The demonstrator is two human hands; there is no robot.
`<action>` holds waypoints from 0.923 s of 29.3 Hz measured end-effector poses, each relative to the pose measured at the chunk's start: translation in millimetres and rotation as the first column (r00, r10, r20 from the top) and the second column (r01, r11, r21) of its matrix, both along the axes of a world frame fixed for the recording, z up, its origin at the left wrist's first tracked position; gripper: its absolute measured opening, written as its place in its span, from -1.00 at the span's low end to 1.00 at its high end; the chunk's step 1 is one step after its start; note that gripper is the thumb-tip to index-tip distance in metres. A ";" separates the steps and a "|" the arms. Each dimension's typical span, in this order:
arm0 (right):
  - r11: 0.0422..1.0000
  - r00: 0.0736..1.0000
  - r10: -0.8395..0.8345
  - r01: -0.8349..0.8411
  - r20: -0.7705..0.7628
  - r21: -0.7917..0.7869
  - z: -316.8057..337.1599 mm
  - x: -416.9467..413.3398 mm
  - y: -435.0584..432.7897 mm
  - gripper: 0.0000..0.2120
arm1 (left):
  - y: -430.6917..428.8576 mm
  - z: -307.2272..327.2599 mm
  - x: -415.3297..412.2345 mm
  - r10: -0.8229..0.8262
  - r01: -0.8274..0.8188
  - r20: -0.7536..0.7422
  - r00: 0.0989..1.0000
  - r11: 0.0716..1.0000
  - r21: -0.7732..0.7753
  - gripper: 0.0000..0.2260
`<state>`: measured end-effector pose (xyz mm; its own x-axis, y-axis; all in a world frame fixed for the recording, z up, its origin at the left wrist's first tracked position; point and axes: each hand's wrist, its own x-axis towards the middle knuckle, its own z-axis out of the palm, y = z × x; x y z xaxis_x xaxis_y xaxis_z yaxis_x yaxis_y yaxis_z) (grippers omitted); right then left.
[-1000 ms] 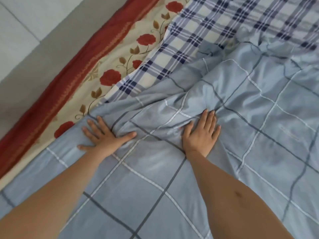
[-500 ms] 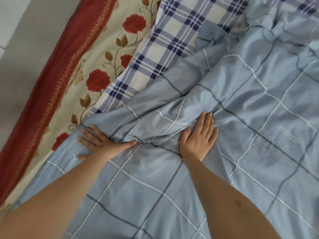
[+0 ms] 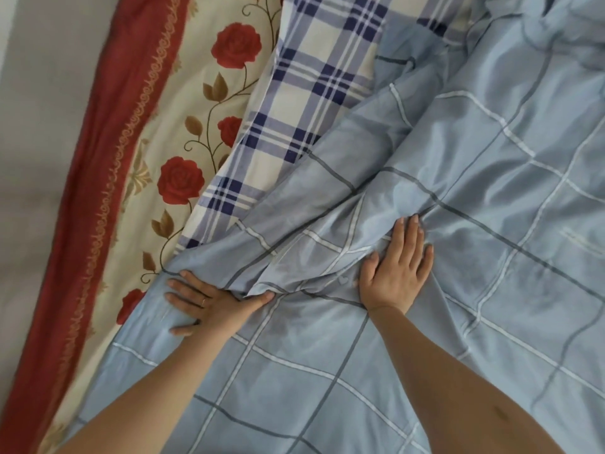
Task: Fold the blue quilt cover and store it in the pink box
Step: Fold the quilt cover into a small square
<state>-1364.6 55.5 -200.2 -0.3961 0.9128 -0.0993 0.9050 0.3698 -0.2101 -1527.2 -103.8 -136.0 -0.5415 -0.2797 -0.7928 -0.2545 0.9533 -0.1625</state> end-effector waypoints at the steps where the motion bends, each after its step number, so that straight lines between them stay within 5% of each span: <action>1: 1.000 1.000 0.005 -0.005 0.005 -0.008 -1.4 0.1 -1.2 -0.35 | -0.2 -0.3 -0.3 -0.005 0.005 0.007 1.000 1.000 0.002 0.50; 11: 1.000 0.998 -0.007 0.006 -0.067 -0.005 7.6 2.6 -0.7 -0.38 | 4.3 20.0 -8.6 -0.043 0.050 0.177 0.983 0.998 -0.035 0.53; 15: 0.994 0.929 -0.070 0.097 -0.364 0.059 7.4 -0.9 -10.1 -0.54 | 6.7 18.4 -22.9 -0.037 0.046 0.179 0.983 0.998 -0.050 0.55; 18: 0.955 0.824 0.133 0.042 -0.551 0.293 29.3 -30.3 0.6 -0.72 | -5.1 9.7 -22.7 -0.048 0.058 0.198 0.979 0.997 -0.046 0.55; 20: 0.913 0.828 0.361 -0.221 -0.428 0.343 50.8 -79.8 18.6 -0.62 | -11.3 7.0 -23.3 -0.043 0.054 0.196 0.980 0.997 -0.054 0.55; 22: 0.827 0.821 0.561 -0.561 -0.105 0.035 69.1 -126.7 44.0 -0.37 | -13.7 6.5 -18.3 -0.019 0.028 0.193 0.981 0.999 -0.045 0.55; 25: 0.618 0.500 0.786 -0.646 0.364 -0.449 89.2 -172.7 99.3 -0.28 | -13.8 6.5 -12.5 -0.021 0.026 0.192 0.981 0.999 -0.021 0.54; 27: 0.552 0.390 0.833 -0.622 0.392 -0.556 110.6 -188.9 124.0 -0.50 | -13.6 3.6 -18.0 -0.027 0.030 0.162 0.986 0.999 -0.014 0.54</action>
